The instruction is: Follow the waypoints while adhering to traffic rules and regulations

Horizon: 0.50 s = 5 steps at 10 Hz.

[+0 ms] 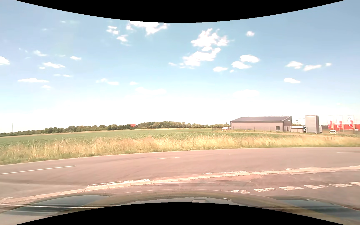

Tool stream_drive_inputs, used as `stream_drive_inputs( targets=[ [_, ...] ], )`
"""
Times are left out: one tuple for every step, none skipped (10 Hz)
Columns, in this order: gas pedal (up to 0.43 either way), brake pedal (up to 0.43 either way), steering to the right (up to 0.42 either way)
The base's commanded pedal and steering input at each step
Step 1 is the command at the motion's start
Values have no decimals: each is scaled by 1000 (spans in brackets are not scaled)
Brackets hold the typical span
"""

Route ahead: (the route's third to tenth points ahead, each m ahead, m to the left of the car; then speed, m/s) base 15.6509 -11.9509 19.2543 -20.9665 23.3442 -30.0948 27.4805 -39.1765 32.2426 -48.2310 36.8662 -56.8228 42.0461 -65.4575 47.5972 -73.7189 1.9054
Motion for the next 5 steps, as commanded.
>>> stream_drive_inputs(
  targets=[
    [311,0,347],
    [311,0,349],
    [311,0,353],
    [311,0,362],
    [311,0,379]
  ],
)
